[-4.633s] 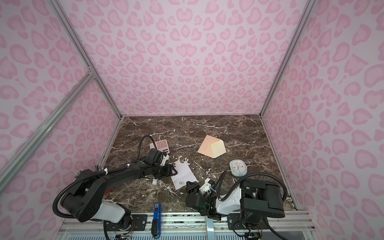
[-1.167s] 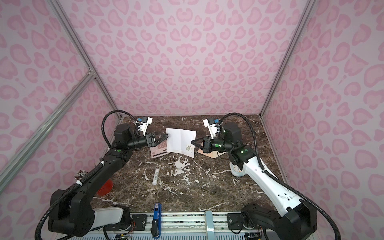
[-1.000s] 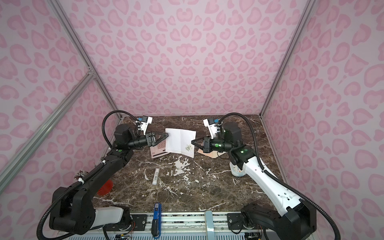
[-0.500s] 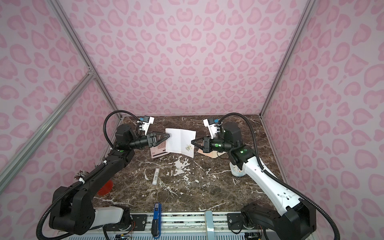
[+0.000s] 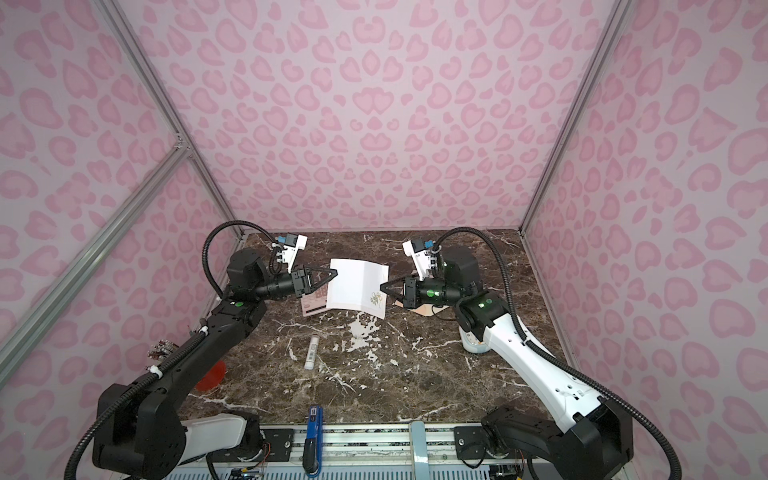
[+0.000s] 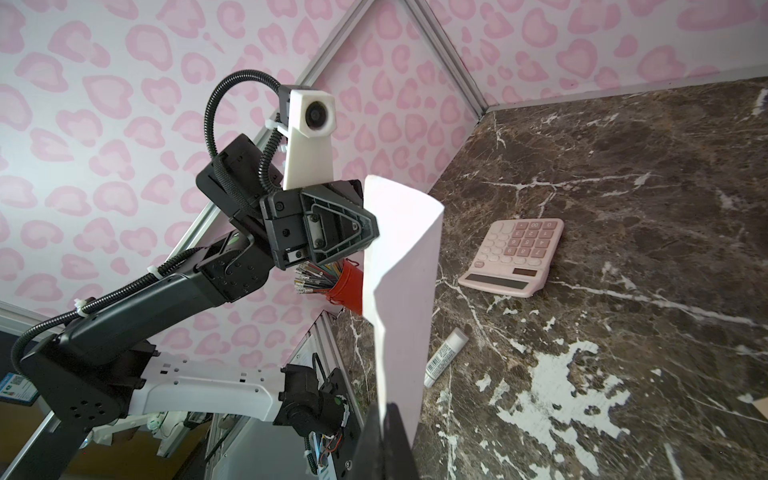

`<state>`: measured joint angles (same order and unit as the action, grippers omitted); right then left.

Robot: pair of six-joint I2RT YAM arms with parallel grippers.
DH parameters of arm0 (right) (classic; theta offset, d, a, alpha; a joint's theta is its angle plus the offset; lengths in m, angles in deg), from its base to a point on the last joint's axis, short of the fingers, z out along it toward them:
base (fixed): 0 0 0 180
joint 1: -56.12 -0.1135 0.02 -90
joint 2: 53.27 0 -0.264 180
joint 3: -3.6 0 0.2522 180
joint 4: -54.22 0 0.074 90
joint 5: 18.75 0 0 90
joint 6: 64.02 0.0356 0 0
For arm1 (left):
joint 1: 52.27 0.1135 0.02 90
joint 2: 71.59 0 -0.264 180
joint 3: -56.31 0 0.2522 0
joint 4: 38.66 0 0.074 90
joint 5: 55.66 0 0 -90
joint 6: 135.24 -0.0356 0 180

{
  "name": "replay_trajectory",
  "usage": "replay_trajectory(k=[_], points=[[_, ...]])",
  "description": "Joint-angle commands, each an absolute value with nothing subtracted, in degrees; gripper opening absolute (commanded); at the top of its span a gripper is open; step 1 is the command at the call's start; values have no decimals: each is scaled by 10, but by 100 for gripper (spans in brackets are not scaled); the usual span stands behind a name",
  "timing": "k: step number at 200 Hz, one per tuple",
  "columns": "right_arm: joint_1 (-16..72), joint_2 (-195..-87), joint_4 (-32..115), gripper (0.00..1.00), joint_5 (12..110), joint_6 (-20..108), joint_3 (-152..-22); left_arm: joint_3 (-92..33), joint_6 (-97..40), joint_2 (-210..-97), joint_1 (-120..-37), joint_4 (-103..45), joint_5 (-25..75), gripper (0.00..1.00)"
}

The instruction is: Place the letter into the envelope and seal it

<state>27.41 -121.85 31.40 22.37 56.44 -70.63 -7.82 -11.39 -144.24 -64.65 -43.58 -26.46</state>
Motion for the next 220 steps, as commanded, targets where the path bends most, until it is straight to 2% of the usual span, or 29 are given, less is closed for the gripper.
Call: replay_trajectory(k=[1,49,80,103,149,170,194,220], points=[[259,-1226,291,0,257,537,-713,-86,-147,-1428,-654,-402,-258,4],[222,-1234,294,0,319,535,-719,-81,-181,-1401,-669,-341,-228,4],[206,-1235,347,0,337,570,-705,-71,-192,-1380,-672,-327,-201,4],[193,-1236,379,10,346,595,-698,-63,-191,-1366,-673,-330,-181,4],[167,-1234,374,43,351,584,-704,-42,-153,-1360,-673,-381,-162,4],[169,-1216,362,52,356,571,-695,-40,-143,-1362,-673,-392,-163,4],[187,-1189,337,55,356,559,-688,-43,-133,-1365,-670,-406,-171,4],[238,-1152,328,50,340,560,-669,-40,-101,-1373,-661,-445,-194,4]])
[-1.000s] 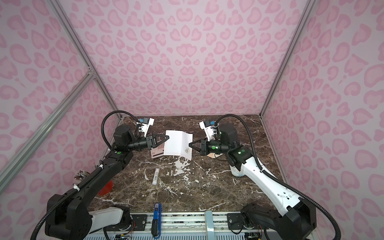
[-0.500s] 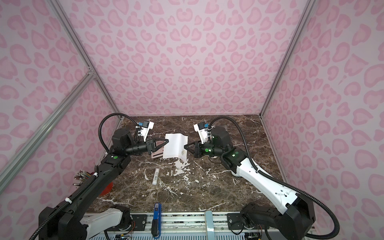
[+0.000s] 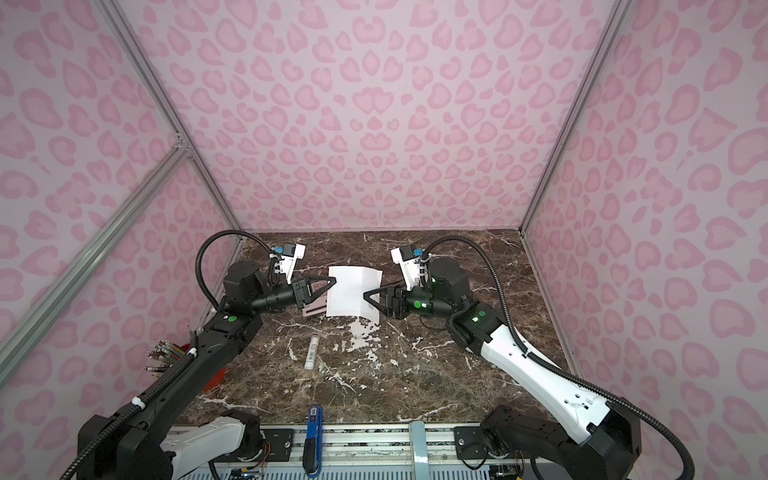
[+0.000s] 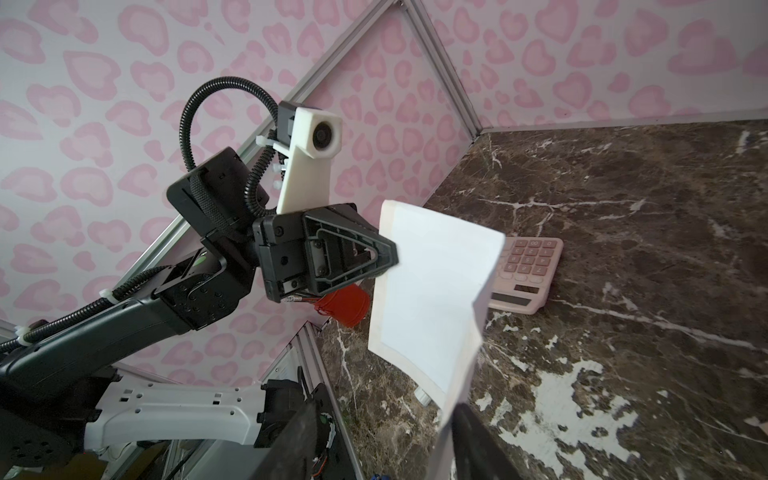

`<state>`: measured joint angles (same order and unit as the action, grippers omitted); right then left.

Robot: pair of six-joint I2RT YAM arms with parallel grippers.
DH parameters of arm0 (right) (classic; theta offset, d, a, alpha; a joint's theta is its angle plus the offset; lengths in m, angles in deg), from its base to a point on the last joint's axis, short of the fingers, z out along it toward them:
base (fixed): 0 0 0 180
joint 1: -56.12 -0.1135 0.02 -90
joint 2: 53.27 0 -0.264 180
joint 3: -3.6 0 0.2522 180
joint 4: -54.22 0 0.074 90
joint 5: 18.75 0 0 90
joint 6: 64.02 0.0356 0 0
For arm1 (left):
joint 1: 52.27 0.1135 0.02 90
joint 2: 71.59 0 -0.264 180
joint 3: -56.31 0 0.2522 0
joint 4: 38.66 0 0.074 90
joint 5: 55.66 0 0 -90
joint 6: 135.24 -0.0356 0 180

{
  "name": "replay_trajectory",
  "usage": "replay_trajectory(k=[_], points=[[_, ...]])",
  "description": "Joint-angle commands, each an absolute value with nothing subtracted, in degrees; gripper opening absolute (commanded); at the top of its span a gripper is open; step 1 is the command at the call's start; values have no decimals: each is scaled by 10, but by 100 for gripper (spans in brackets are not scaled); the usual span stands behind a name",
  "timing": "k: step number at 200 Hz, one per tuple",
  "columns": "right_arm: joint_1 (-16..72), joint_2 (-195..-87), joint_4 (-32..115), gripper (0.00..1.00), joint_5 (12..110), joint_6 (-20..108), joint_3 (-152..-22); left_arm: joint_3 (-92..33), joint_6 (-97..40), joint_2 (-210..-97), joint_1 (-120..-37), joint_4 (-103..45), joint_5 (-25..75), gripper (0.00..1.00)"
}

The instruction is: Place the letter into the envelope and seal it

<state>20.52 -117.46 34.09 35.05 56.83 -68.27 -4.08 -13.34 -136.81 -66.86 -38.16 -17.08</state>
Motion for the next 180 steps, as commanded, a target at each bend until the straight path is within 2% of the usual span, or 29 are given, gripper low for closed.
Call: replay_trajectory(k=[1,42,72,123,180], points=[[240,-1150,328,49,340,560,-668,-40,-100,-1374,-661,-447,-195,4],[331,-1106,328,39,330,560,-633,-45,-71,-1386,-650,-484,-222,4],[374,-1117,339,31,349,557,-605,-52,-57,-1392,-650,-498,-236,4],[376,-1194,414,27,358,559,-581,-55,-12,-1404,-651,-544,-260,4],[342,-1270,469,27,294,556,-612,-55,29,-1416,-652,-586,-273,4]])
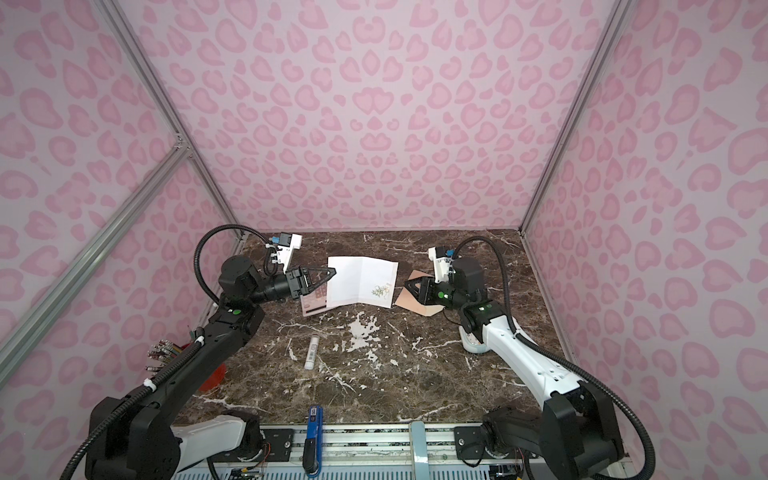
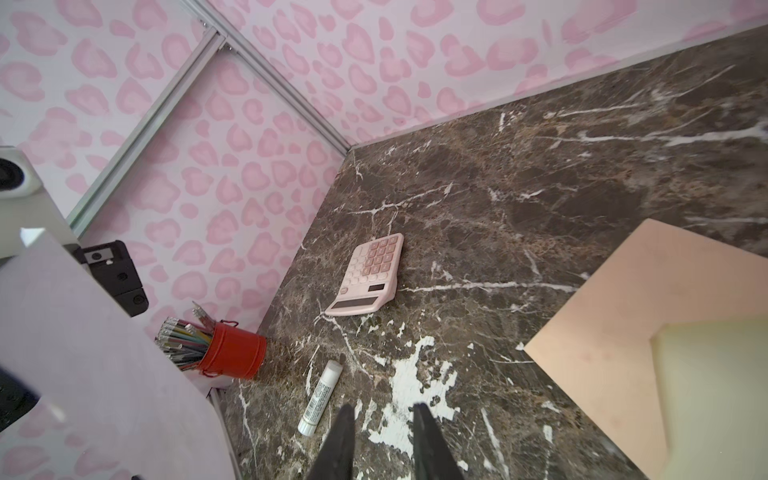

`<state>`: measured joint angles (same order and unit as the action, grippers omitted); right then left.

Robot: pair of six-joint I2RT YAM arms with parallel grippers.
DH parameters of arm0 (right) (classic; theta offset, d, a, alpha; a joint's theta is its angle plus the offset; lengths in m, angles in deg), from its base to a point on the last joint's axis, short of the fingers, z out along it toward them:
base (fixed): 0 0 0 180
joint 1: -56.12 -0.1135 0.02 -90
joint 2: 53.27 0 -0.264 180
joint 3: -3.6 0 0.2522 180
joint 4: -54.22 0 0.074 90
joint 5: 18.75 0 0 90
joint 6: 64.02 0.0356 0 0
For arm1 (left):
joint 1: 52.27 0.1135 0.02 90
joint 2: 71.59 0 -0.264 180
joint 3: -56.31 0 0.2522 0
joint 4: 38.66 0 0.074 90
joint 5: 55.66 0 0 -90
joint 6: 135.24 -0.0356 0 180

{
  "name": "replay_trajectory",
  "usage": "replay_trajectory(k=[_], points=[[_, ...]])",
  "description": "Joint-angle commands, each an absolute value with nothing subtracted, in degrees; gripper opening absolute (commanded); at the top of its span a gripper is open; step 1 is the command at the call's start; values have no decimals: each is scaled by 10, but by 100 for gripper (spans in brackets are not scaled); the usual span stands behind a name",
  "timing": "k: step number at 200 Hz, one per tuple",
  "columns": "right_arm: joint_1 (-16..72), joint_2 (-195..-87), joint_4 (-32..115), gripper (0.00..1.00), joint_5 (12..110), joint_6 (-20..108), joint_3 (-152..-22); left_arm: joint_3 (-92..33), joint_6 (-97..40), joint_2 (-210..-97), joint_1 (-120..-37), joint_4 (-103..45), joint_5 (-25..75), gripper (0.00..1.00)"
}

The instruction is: Place the letter into the envelope and seal it

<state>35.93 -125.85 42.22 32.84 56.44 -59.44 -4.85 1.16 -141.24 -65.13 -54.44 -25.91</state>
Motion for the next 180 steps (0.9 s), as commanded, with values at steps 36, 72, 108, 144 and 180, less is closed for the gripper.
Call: replay_trajectory(k=[36,72,108,144,180], points=[[321,-1266,463,27,269,557,-624,-58,24,-1423,-653,-575,-271,4],[295,-1255,465,29,252,565,-630,-63,10,-1431,-654,-557,-268,4],[283,-1236,443,38,244,565,-640,-67,-7,-1432,-655,-534,-264,4],[278,-1224,445,48,237,575,-641,-68,-22,-1434,-660,-512,-261,4],[263,-1235,463,54,237,587,-642,-69,-28,-1437,-670,-506,-258,4]])
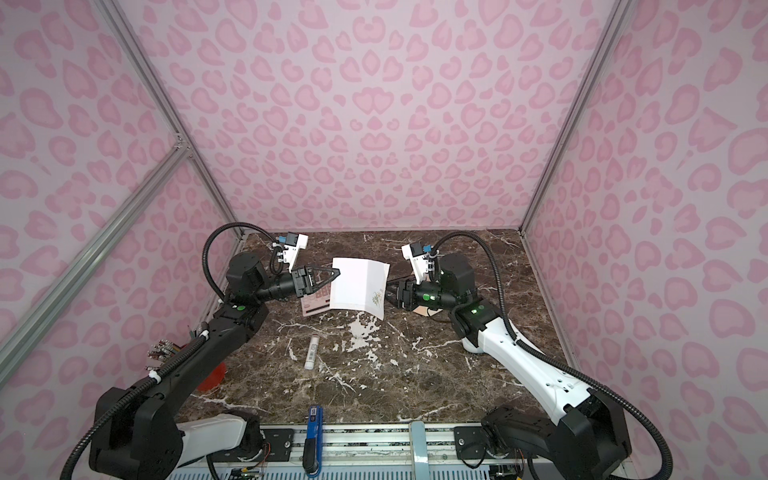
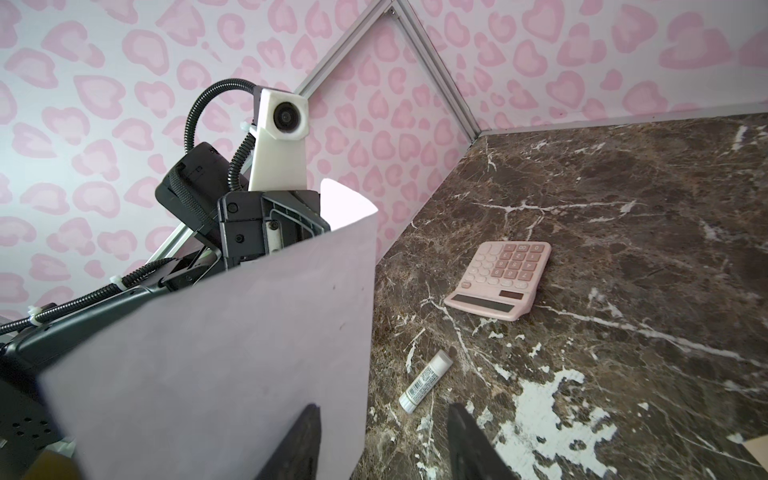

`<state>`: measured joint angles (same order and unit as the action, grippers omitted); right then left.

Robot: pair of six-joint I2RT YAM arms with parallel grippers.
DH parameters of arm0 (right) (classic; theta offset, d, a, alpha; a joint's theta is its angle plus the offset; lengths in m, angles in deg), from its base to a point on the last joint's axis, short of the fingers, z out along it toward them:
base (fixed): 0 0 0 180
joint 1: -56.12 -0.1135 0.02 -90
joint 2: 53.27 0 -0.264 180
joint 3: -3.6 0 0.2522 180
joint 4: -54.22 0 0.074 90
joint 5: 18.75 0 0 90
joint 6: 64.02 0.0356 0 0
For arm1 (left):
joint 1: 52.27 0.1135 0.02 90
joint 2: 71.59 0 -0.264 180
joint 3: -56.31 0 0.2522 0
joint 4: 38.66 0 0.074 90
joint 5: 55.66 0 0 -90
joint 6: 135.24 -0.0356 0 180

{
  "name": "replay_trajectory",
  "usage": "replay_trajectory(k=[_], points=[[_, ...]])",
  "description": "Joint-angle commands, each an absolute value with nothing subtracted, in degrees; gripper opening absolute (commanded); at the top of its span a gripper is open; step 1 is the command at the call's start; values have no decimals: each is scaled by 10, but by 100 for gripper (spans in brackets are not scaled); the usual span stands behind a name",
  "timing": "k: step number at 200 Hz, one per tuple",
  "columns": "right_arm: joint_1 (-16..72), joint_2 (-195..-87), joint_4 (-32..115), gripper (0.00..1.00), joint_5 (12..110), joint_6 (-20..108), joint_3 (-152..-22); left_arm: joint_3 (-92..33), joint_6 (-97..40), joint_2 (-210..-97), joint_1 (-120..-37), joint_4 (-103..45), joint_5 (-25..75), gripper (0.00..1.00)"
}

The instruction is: Place the letter into the envelope and seal it

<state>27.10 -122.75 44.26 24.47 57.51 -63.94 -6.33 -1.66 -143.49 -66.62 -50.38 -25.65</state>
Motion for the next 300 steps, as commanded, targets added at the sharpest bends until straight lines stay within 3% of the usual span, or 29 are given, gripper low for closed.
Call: replay_trajectory(k=[1,50,209,263,300], points=[[262,-1236,464,54,238,588,-642,-69,-28,-1437,-670,-506,-258,4],[250,-1248,472,58,241,593,-648,-70,-37,-1438,-678,-496,-258,4],[237,-1282,532,54,229,625,-639,-63,-7,-1445,-686,-546,-269,4],[229,-1288,559,53,215,639,-641,-61,-2,-1445,-687,-551,-273,4],[226,-1290,563,44,212,641,-642,-60,-2,-1443,-688,-551,-274,4]])
